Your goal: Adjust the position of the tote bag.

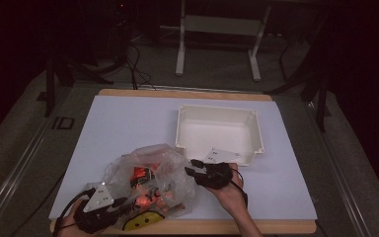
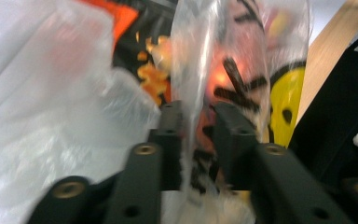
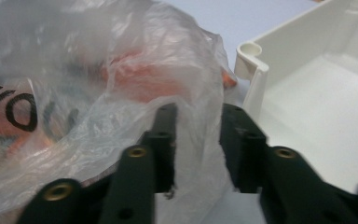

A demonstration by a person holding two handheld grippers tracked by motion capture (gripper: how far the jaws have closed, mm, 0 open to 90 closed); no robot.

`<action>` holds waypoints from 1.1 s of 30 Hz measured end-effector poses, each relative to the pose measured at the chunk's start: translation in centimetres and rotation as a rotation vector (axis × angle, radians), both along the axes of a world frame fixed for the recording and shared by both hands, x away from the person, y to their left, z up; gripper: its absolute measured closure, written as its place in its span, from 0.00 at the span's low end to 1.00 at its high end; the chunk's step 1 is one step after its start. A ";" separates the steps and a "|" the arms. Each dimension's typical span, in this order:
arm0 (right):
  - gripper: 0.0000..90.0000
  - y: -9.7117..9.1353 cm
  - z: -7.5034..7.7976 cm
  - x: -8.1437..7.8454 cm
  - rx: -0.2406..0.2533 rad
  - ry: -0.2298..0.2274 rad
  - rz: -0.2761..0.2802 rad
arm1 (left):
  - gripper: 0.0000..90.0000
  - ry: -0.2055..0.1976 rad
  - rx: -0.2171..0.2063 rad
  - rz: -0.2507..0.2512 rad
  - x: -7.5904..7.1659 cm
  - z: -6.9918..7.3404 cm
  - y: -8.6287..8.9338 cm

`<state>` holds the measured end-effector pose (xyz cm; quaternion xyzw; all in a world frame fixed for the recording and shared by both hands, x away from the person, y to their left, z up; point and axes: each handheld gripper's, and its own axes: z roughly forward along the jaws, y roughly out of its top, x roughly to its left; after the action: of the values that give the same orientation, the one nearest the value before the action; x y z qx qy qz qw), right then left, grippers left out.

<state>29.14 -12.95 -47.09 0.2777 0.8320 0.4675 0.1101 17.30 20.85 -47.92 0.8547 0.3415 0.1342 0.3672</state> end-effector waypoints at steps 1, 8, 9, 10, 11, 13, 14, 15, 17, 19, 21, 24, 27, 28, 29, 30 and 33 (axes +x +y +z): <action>0.63 -0.1 0.2 -0.1 0.012 -0.002 0.012 | 0.74 -0.007 -0.005 0.000 0.0 0.2 -0.1; 0.57 -0.9 1.6 -1.2 0.054 -0.027 0.033 | 0.66 -0.054 -0.075 -0.018 0.4 2.1 0.2; 0.57 -0.9 1.8 -1.3 0.055 -0.032 0.041 | 0.65 -0.064 -0.079 -0.012 0.4 2.4 0.3; 0.57 -0.8 1.9 -1.5 0.060 -0.034 0.049 | 0.65 -0.071 -0.076 -0.007 0.5 2.7 0.4; 0.57 -0.7 1.9 -1.8 0.067 -0.033 0.059 | 0.65 -0.078 -0.077 -0.004 0.7 3.0 0.4; 0.57 -0.4 2.0 -2.2 0.078 -0.031 0.082 | 0.65 -0.098 -0.081 -0.001 0.8 3.6 0.4; 0.57 -0.2 2.1 -2.5 0.076 -0.033 0.091 | 0.65 -0.108 -0.083 -0.001 0.9 4.0 0.5; 0.57 0.0 2.1 -2.7 0.074 -0.034 0.100 | 0.65 -0.116 -0.088 0.000 1.0 4.3 0.5; 0.58 0.4 2.0 -3.1 0.074 -0.040 0.124 | 0.65 -0.129 -0.102 0.011 1.2 4.8 0.6; 0.64 0.8 1.9 -3.5 0.076 -0.037 0.141 | 0.65 -0.139 -0.105 0.025 1.5 5.1 0.6; 0.71 1.1 1.7 -3.8 0.068 -0.032 0.166 | 0.67 -0.133 -0.092 0.041 2.1 5.1 0.5; 0.78 1.5 1.4 -4.0 0.055 -0.027 0.190 | 0.69 -0.118 -0.071 0.053 2.7 4.7 0.3; 0.77 1.8 1.2 -4.4 0.044 -0.033 0.191 | 0.69 -0.091 -0.039 0.056 3.5 3.8 -0.4; 0.78 1.6 1.2 -4.5 0.049 -0.036 0.192 | 0.69 -0.087 -0.039 0.051 3.6 3.6 -0.5; 0.78 1.5 1.2 -4.6 0.050 -0.038 0.194 | 0.69 -0.084 -0.044 0.047 3.6 3.5 -0.7; 0.78 1.5 1.2 -4.6 0.050 -0.038 0.194 | 0.70 -0.084 -0.044 0.047 3.6 3.5 -0.7; 0.77 0.5 1.3 -5.3 0.035 -0.050 0.219 | 0.70 -0.078 -0.048 0.041 3.7 3.3 -0.9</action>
<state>23.85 -12.43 -45.78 0.1750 0.8460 0.4982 0.0743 21.04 19.93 -44.64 0.8327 0.3474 0.1665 0.3978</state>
